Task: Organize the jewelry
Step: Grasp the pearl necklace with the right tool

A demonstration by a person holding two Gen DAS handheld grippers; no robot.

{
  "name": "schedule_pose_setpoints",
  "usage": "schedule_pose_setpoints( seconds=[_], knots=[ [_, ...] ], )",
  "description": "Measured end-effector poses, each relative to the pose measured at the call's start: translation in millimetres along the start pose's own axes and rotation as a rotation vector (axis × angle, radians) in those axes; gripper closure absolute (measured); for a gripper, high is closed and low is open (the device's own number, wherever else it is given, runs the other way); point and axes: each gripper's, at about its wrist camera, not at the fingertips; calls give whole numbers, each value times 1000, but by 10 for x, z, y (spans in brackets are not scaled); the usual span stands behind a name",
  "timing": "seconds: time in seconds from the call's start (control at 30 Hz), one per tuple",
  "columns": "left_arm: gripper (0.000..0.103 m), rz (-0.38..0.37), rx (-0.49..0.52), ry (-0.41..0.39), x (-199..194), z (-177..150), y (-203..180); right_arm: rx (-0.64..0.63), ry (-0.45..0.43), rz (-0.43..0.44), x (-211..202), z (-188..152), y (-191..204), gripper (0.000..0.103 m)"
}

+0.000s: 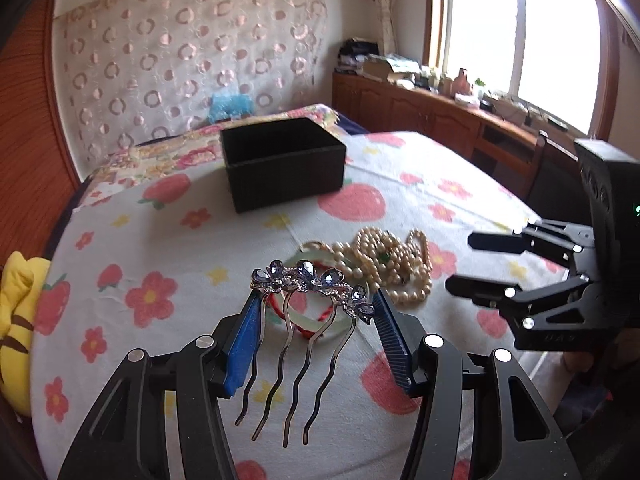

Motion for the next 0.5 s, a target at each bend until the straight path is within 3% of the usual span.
schedule_pose_setpoints(
  seconds=[0.03, 0.2, 0.5],
  knots=[
    [50, 1, -7, -7, -20, 3, 16, -11, 5, 17, 10, 24, 28, 52],
    [50, 3, -37, -40, -112, 34, 95, -72, 40, 77, 120, 136, 188, 66],
    [50, 1, -59, -62, -192, 46, 158, -163, 135, 103, 372, 198, 345, 80]
  ],
)
Point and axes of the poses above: each gripper's, at about its wrist camera, not at the fingertips, and x roughly the way its jaws point, y to its left, z to its top, and after that the axes turned 4 degrees about -x, right-handed
